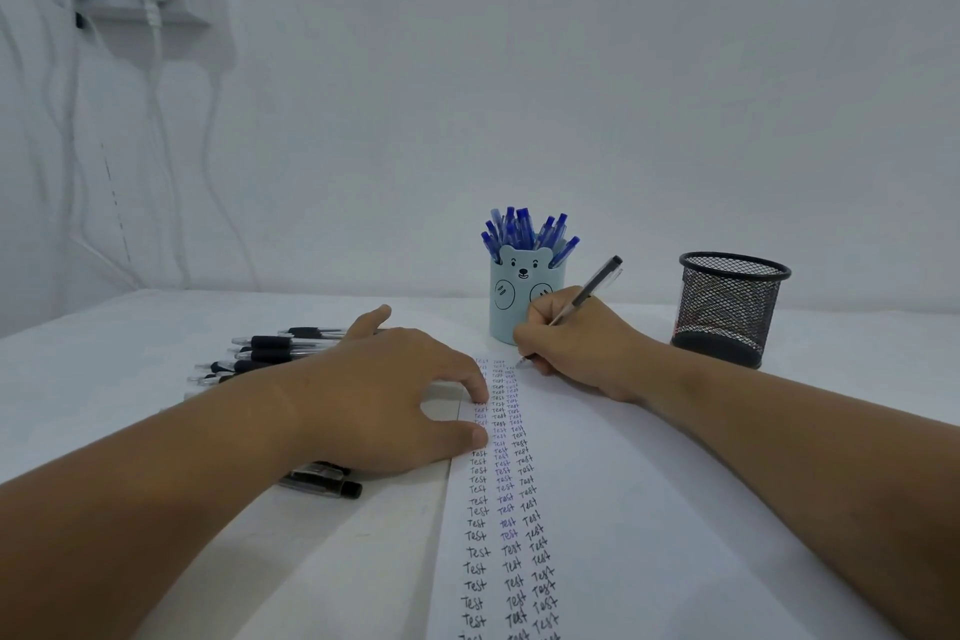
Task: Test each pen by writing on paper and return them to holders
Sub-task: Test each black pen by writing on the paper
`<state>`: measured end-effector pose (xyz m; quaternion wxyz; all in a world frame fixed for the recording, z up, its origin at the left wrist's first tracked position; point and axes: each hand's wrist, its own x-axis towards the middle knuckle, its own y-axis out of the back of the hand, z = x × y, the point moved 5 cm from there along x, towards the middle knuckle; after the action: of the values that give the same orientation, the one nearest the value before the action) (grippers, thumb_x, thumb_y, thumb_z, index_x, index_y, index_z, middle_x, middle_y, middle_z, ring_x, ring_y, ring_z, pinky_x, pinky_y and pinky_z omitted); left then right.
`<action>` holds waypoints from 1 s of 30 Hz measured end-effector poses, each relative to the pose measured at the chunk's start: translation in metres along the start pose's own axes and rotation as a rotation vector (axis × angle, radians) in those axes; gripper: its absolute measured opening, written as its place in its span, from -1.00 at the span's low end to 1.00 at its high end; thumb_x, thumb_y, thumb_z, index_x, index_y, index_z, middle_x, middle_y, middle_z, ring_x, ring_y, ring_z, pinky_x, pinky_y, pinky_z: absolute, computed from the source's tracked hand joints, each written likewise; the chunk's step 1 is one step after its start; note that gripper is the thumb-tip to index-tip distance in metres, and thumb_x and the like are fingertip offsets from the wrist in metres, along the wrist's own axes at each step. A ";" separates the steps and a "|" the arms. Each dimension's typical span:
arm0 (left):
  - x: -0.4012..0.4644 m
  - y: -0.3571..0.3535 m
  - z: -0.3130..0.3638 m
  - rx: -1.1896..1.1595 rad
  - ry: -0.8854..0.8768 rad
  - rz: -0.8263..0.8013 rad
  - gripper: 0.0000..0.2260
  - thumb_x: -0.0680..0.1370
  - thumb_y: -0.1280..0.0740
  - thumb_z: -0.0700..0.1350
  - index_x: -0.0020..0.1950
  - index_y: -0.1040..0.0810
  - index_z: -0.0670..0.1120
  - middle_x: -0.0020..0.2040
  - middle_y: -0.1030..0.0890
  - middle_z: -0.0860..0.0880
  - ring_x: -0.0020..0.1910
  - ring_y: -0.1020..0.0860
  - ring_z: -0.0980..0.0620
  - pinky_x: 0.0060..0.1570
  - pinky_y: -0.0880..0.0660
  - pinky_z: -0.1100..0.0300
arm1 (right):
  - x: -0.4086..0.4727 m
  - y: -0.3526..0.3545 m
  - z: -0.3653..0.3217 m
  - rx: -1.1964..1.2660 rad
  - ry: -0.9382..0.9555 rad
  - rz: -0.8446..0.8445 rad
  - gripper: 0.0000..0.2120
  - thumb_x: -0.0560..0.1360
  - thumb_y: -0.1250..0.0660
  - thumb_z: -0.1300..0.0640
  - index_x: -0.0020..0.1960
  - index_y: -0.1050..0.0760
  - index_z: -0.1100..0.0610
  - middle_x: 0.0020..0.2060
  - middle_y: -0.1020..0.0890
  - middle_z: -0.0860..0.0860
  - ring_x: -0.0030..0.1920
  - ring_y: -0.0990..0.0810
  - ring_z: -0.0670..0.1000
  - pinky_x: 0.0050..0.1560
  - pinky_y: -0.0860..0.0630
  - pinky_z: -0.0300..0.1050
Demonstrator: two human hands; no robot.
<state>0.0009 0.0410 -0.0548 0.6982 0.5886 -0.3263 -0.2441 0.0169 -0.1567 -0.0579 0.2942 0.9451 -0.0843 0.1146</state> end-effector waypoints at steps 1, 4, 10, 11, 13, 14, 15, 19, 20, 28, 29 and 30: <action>0.000 0.000 0.000 -0.002 -0.002 0.003 -0.67 0.52 -0.26 0.38 0.24 -0.47 0.33 0.28 -0.48 0.36 0.41 -0.28 0.37 0.57 0.28 -0.04 | 0.000 -0.001 -0.001 -0.015 0.009 -0.002 -0.72 0.42 -0.34 0.22 -0.42 -0.37 0.08 -0.52 -0.53 0.03 -0.52 -0.37 -0.08 -0.43 -0.33 -0.24; 0.000 -0.001 0.001 -0.012 -0.008 0.011 -0.69 0.53 -0.26 0.36 0.21 -0.48 0.31 0.33 -0.44 0.37 0.42 -0.24 0.40 0.57 0.29 -0.03 | 0.001 -0.002 0.000 -0.044 0.006 0.002 -0.77 0.42 -0.33 0.21 -0.37 -0.38 0.10 -0.51 -0.52 0.04 -0.48 -0.42 -0.06 -0.39 -0.37 -0.23; 0.000 0.001 0.013 0.020 -0.051 0.044 -0.64 0.57 -0.12 0.37 0.15 -0.51 0.19 0.09 -0.59 0.22 0.23 -0.43 0.32 0.58 0.29 0.07 | -0.007 0.010 0.000 0.361 -0.039 0.128 -0.72 0.54 -0.25 0.21 -0.35 -0.42 0.19 -0.44 -0.48 0.16 -0.48 -0.37 -0.01 -0.48 -0.25 -0.25; -0.001 0.001 0.016 0.038 -0.057 0.044 -0.62 0.58 -0.09 0.37 0.14 -0.50 0.17 0.04 -0.59 0.21 0.18 -0.46 0.31 0.58 0.29 0.07 | -0.009 0.013 -0.004 0.391 -0.012 0.167 -0.67 0.57 -0.21 0.18 -0.36 -0.42 0.21 -0.41 -0.47 0.18 -0.44 -0.39 0.00 -0.46 -0.27 -0.23; 0.000 -0.001 0.020 0.081 -0.064 0.031 -0.62 0.58 -0.08 0.37 0.16 -0.48 0.16 0.05 -0.59 0.19 0.15 -0.48 0.27 0.58 0.28 0.02 | -0.011 0.023 -0.018 0.367 0.062 0.246 -0.61 0.57 -0.20 0.14 -0.41 -0.38 0.23 -0.42 -0.42 0.18 -0.40 -0.37 0.02 -0.43 -0.27 -0.19; -0.001 -0.002 0.022 0.096 -0.063 0.022 -0.62 0.58 -0.10 0.38 0.19 -0.46 0.17 0.08 -0.58 0.19 0.17 -0.48 0.25 0.58 0.28 0.00 | -0.013 0.029 -0.027 0.357 0.096 0.278 -0.61 0.57 -0.21 0.13 -0.40 -0.34 0.23 -0.46 -0.37 0.16 -0.42 -0.33 0.04 -0.43 -0.23 -0.18; -0.001 -0.003 0.023 0.104 -0.062 0.013 -0.62 0.58 -0.12 0.38 0.21 -0.44 0.18 0.11 -0.57 0.19 0.19 -0.48 0.24 0.59 0.28 -0.02 | -0.015 0.035 -0.037 0.372 0.124 0.298 -0.64 0.60 -0.24 0.11 -0.34 -0.33 0.23 -0.48 -0.32 0.14 -0.45 -0.29 0.03 -0.45 -0.20 -0.19; -0.003 -0.001 0.026 0.091 -0.040 -0.004 -0.64 0.58 -0.14 0.37 0.22 -0.44 0.18 0.11 -0.55 0.20 0.20 -0.47 0.24 0.59 0.27 -0.02 | -0.028 0.059 -0.062 0.284 0.181 0.303 -0.68 0.64 -0.21 -0.14 0.03 -0.39 0.14 -0.54 -0.42 0.07 -0.62 -0.33 0.01 -0.58 -0.21 -0.28; -0.003 0.000 0.027 0.093 -0.035 0.001 -0.65 0.58 -0.14 0.35 0.22 -0.44 0.18 0.11 -0.55 0.20 0.21 -0.47 0.24 0.59 0.28 -0.02 | -0.031 0.061 -0.062 0.229 0.180 0.283 -0.73 0.67 -0.18 -0.11 0.04 -0.41 0.10 -0.54 -0.45 0.06 -0.62 -0.36 0.02 -0.57 -0.22 -0.26; -0.007 -0.004 0.044 -0.125 -0.068 0.007 -0.76 0.60 -0.20 0.05 0.26 -0.43 0.27 0.30 -0.42 0.33 0.56 -0.12 0.23 0.61 0.19 0.01 | -0.075 0.059 -0.040 -0.117 0.137 0.098 -0.84 0.67 -0.19 -0.08 0.04 -0.52 -0.09 -0.52 -0.53 0.02 -0.62 -0.39 -0.01 -0.61 -0.27 -0.29; -0.007 -0.005 0.044 -0.195 -0.031 -0.012 -0.79 0.63 -0.19 0.08 0.25 -0.44 0.27 0.26 -0.46 0.33 0.61 -0.03 0.16 0.60 0.18 0.04 | -0.079 0.060 -0.037 -0.138 0.133 0.099 -0.85 0.67 -0.20 -0.08 0.03 -0.51 -0.10 -0.52 -0.54 0.02 -0.62 -0.39 -0.01 -0.62 -0.26 -0.30; -0.007 -0.006 0.045 -0.221 -0.018 -0.022 -0.80 0.64 -0.20 0.14 0.26 -0.45 0.26 0.21 -0.49 0.31 0.62 0.01 0.12 0.58 0.17 0.13 | -0.083 0.061 -0.035 -0.156 0.123 0.101 -0.87 0.67 -0.20 -0.07 0.02 -0.50 -0.10 -0.52 -0.54 0.01 -0.61 -0.40 0.00 -0.62 -0.26 -0.31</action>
<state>-0.0373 0.0155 -0.0576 0.7530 0.5095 -0.2973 -0.2917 -0.0826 -0.1789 -0.0191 0.3654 0.9050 -0.1224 0.1804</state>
